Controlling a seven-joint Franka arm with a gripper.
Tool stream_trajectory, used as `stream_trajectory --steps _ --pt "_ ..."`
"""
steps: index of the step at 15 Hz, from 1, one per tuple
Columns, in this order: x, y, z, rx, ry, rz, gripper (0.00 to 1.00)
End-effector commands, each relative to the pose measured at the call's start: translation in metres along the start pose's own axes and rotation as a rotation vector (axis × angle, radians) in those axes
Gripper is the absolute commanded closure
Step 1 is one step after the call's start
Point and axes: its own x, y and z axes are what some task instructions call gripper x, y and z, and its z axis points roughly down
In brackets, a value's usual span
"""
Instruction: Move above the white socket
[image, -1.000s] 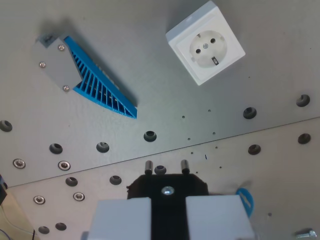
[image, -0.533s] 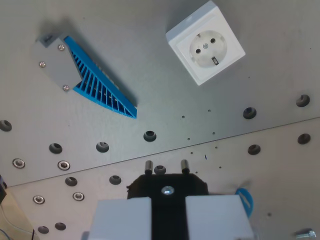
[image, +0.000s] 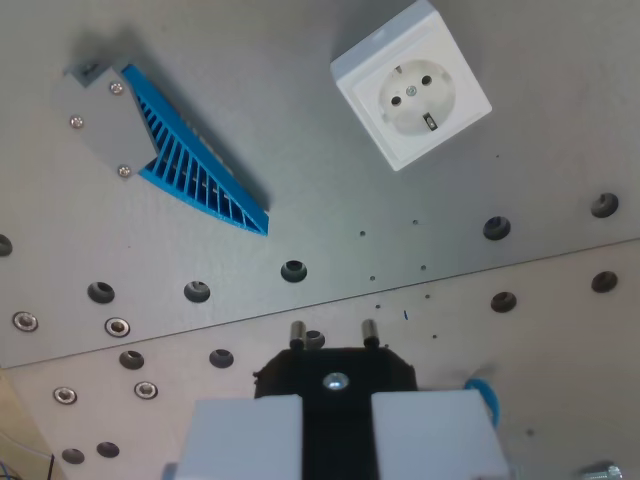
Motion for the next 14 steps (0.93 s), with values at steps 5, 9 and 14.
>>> stream_trajectory --steps 5,9,14 --pt "0.003 0.009 0.022 0.008 0.059 -0.144 1.0" --pt "0.003 0.014 0.037 0.004 0.074 -0.207 1.0" --pt "0.003 0.02 0.058 -0.007 0.079 -0.291 1.0"
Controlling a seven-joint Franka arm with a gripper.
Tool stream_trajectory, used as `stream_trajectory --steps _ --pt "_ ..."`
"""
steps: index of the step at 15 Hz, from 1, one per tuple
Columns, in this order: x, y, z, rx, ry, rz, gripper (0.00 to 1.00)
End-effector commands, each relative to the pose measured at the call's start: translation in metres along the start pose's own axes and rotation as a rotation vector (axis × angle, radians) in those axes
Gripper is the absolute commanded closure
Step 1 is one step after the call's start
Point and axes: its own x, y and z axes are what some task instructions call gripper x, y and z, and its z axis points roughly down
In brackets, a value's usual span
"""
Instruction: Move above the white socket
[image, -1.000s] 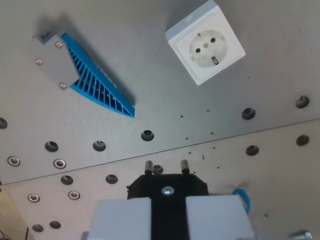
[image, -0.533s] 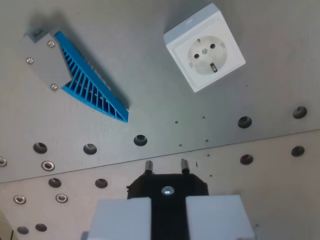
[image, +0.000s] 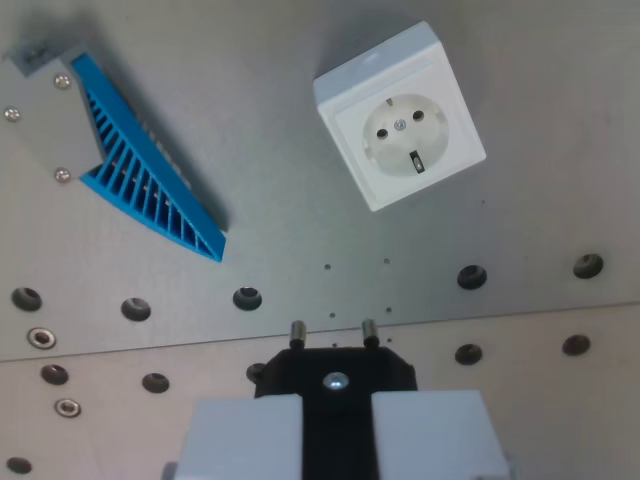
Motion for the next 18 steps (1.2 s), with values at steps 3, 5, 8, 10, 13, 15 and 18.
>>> stream_trajectory --steps 3,5,8,10,13,15,18 --pt "-0.002 0.01 0.021 -0.02 0.086 -0.202 1.0" --pt "-0.001 0.012 0.03 -0.022 0.078 -0.236 1.0" --pt "0.0 0.015 0.044 -0.024 0.079 -0.283 1.0" --pt "0.001 0.018 0.054 -0.025 0.084 -0.311 1.0" --pt "0.001 0.022 0.068 -0.028 0.086 -0.354 1.0" --pt "0.001 0.024 0.077 -0.034 0.088 -0.376 1.0" --pt "0.001 0.028 0.09 -0.04 0.091 -0.407 1.0"
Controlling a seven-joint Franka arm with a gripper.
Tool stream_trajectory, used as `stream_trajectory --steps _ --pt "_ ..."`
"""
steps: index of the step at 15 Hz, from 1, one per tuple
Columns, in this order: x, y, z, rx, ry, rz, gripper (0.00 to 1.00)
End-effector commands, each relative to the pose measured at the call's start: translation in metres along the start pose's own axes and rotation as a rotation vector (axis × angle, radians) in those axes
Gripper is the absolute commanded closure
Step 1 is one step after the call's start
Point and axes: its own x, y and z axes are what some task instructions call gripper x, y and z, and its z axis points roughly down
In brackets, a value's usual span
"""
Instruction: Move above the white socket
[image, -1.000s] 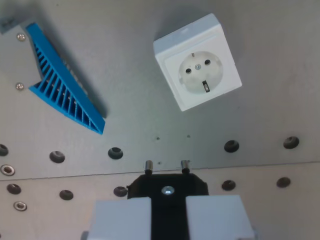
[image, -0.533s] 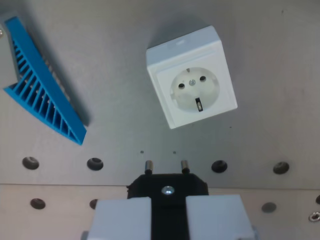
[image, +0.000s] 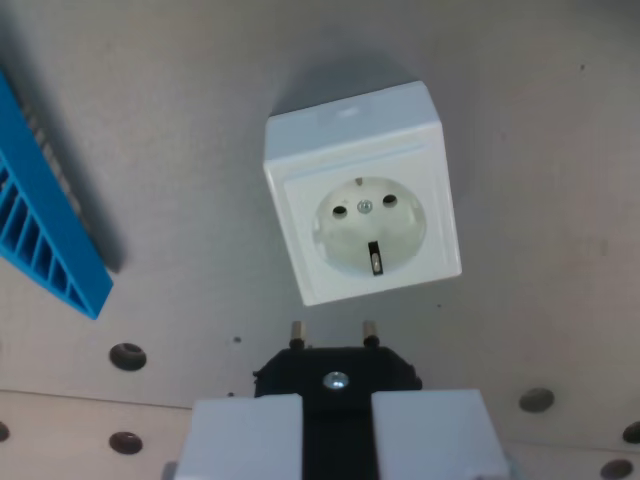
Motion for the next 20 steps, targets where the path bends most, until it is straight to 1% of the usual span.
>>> stream_trajectory --steps 1,6,11,15,20 --pt "-0.006 0.006 0.015 -0.048 0.1 -0.166 1.0" --pt "-0.007 0.01 0.031 -0.06 0.096 -0.201 1.0" --pt "-0.008 0.013 0.045 -0.065 0.098 -0.211 1.0" --pt "-0.009 0.014 0.052 -0.063 0.101 -0.21 1.0" --pt "-0.011 0.014 0.057 -0.061 0.105 -0.198 1.0"
